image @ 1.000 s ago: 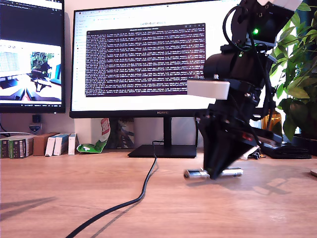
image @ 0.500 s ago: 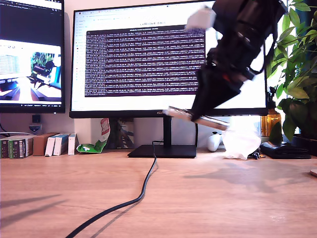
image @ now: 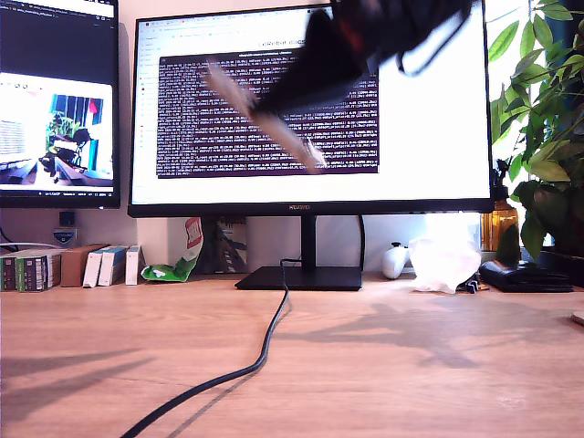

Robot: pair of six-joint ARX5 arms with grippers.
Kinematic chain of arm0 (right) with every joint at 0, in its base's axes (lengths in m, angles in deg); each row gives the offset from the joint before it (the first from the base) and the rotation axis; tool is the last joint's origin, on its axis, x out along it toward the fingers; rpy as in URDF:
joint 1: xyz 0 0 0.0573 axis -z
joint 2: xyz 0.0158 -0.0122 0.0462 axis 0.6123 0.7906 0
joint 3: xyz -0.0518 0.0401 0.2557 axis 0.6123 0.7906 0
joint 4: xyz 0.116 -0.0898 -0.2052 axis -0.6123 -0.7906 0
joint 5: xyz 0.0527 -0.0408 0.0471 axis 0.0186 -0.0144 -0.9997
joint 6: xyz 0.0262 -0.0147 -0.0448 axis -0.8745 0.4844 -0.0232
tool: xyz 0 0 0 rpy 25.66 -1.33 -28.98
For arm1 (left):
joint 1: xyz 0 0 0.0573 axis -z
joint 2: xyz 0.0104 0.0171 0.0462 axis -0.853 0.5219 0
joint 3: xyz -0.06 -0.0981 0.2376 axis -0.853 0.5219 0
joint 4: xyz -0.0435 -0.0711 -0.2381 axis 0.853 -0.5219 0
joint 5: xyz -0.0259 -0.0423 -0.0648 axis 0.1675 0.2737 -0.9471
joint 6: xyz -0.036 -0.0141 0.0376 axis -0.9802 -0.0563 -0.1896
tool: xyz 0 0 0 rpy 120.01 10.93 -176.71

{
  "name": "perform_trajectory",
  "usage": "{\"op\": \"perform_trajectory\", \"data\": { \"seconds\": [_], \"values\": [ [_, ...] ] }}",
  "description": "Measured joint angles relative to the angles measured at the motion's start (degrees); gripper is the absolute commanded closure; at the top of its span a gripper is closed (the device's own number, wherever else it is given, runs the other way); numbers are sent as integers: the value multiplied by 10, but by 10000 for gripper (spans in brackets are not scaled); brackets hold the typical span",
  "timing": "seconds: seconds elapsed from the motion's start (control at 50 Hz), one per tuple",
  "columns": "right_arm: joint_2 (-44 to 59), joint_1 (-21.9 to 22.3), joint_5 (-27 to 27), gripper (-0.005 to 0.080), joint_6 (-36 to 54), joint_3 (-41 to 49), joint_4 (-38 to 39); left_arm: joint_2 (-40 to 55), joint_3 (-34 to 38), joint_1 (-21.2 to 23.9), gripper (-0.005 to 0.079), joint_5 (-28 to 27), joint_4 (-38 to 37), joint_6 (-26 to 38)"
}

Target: Pick the metallic laser pointer with your right arm, pass it to your left arm, then place it down to the left side of the table

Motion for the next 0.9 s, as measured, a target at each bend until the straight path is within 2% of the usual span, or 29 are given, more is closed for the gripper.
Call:
{"op": "perform_trajectory", "data": {
  "seconds": [0.08, 0.24, 0.34, 0.48, 0.66, 0.9],
  "values": [
    [-24, -5, 0, 765, -9, -17, 3, 43, 0, 12, 463, -7, 55, -10],
    [-48, -4, -2, 765, -40, -75, 10, 144, -2, 34, 434, -12, 143, -29],
    [-49, -4, -2, 765, -44, -91, 12, 218, -15, 51, 361, -25, 181, -42],
    [-48, -7, -2, 765, -44, -92, 8, 289, -58, 73, 306, -31, 205, -43],
    [-48, -11, -2, 765, -44, -92, 8, 346, -132, 95, 305, -43, 216, -25],
    [-48, -12, -2, 765, -44, -92, 16, 393, -166, 136, 305, -54, 215, -3]
  ]
}}
